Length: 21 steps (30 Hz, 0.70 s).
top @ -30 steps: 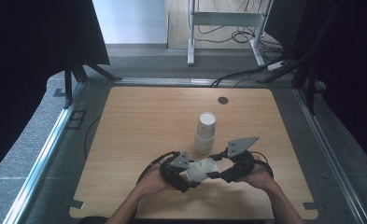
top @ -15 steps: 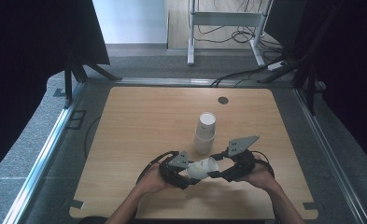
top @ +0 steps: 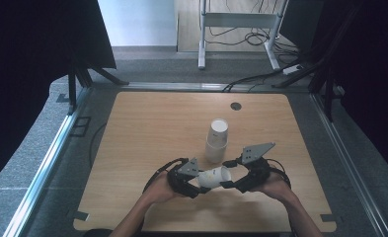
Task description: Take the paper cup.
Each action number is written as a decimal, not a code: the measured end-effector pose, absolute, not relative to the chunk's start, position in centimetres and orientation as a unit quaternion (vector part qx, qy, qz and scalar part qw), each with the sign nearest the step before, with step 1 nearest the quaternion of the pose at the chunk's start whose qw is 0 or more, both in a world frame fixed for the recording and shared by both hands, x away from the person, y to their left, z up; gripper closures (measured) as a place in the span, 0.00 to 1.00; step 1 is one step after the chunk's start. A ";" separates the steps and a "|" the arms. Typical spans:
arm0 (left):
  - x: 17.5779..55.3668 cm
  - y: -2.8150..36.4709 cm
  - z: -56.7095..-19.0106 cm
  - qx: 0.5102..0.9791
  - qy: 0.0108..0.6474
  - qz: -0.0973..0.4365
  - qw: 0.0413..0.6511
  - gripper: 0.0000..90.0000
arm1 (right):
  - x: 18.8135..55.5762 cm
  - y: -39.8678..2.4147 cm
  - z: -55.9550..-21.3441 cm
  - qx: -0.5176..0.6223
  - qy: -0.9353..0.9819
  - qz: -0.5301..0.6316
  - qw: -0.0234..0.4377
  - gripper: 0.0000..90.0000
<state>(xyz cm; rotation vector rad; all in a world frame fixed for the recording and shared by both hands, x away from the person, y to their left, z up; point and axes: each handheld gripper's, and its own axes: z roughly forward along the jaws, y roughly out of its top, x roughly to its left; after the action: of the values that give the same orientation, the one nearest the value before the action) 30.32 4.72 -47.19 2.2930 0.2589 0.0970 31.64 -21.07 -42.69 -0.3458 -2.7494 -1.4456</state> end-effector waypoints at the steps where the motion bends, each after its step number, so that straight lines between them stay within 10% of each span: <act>1: 30.3 4.7 -47.1 0.911 0.100 0.042 0.398 0.46 | 31.6 -21.1 -42.6 -0.112 -0.882 -0.458 0.006 0.27; 21: 30.6 3.3 -44.1 0.954 0.067 0.099 0.273 0.44 | 31.6 -19.2 -41.1 -0.107 -0.945 -0.308 -0.017 0.16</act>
<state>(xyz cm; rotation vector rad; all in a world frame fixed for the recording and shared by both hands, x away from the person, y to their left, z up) 30.64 3.32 -44.12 2.5679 0.1796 0.2670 31.56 -19.19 -41.11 -0.3387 -3.0013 -0.9792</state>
